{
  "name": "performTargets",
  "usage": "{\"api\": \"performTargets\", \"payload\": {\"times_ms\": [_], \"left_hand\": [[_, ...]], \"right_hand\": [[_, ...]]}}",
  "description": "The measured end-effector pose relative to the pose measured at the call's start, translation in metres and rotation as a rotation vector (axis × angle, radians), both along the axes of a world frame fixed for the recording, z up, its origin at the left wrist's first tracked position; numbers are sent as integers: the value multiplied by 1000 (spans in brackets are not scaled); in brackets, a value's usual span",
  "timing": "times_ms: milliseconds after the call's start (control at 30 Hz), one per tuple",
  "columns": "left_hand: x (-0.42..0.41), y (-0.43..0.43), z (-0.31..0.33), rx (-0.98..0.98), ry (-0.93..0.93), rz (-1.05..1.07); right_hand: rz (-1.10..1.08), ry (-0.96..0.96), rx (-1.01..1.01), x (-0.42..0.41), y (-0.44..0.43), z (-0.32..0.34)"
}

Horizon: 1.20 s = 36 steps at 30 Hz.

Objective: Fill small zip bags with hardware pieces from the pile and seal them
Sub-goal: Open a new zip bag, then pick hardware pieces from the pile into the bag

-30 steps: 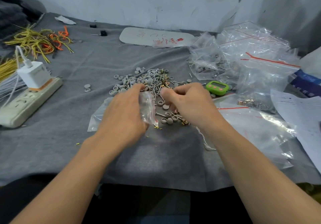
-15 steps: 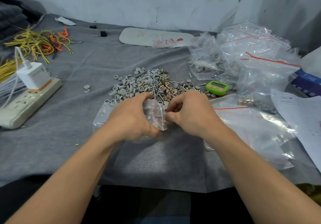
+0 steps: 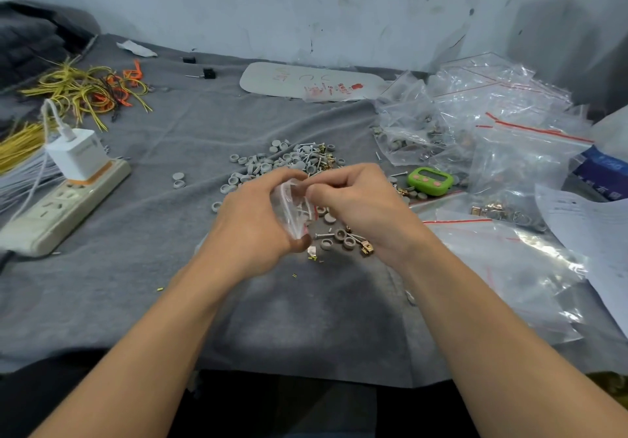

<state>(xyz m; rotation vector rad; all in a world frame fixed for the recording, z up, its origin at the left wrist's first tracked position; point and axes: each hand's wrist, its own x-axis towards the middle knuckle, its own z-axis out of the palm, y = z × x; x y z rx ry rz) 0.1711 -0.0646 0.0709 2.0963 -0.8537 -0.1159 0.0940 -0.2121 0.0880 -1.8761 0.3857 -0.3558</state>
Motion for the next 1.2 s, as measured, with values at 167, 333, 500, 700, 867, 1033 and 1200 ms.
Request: {"api": "performTargets", "payload": {"times_ms": [167,333,500,700,867,1033,1200], "left_hand": [[6,10,3,-104,99,2],[8,19,14,-403,377,-70],[18,26,26,-718,635,-36],[19,22,33,-895,778,-18],[24,24,40,-907,769,20],[29,35,45,-831,262,142],[28,37,28,-40,-281,306]], "right_hand": [[-67,2,-43,-4,-7,0],[-182,65,-201,-3,-9,-6],[-66,367,-724,-6,-6,-9],[-9,472,-895,-10,2,-10],[-83,408,-756,-7,1,-9],[-185,253,-602,-4,-2,-10],[-155,109,-327,3,1,-10]]}}
